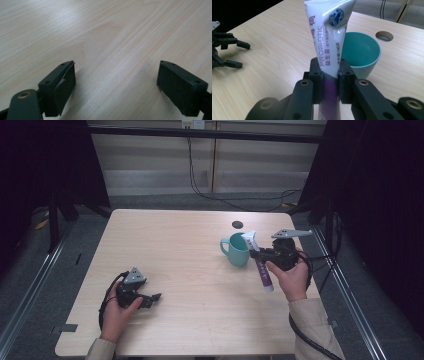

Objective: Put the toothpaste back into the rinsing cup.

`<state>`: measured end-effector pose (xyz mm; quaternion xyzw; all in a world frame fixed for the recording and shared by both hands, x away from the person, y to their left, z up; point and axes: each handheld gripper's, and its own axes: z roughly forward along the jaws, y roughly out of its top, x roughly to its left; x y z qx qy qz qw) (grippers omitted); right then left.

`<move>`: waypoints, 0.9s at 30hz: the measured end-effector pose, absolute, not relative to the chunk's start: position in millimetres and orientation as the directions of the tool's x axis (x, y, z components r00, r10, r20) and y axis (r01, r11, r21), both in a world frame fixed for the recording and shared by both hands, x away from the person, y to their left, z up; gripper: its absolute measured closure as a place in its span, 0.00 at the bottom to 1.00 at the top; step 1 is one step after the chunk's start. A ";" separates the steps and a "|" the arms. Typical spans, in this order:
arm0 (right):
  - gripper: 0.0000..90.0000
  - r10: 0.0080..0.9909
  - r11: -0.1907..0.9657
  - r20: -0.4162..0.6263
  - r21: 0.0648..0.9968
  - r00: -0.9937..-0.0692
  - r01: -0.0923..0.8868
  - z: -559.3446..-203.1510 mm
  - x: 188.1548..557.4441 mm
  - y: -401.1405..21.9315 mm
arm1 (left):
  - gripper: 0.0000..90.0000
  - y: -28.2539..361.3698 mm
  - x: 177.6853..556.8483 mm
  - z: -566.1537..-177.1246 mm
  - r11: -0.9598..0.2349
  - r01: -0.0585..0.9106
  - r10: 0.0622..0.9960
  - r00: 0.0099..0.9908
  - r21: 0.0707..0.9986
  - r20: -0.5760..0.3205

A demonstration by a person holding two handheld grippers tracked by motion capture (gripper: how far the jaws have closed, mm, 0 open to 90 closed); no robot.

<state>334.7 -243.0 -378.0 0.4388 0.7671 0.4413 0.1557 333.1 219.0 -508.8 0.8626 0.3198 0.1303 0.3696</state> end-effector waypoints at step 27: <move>0.85 0.803 0.165 0.148 0.876 -0.577 0.454 -349.4 349.5 -233.8 | 0.17 218.9 333.1 -508.8 -0.522 0.455 0.648 0.762 0.721 -0.012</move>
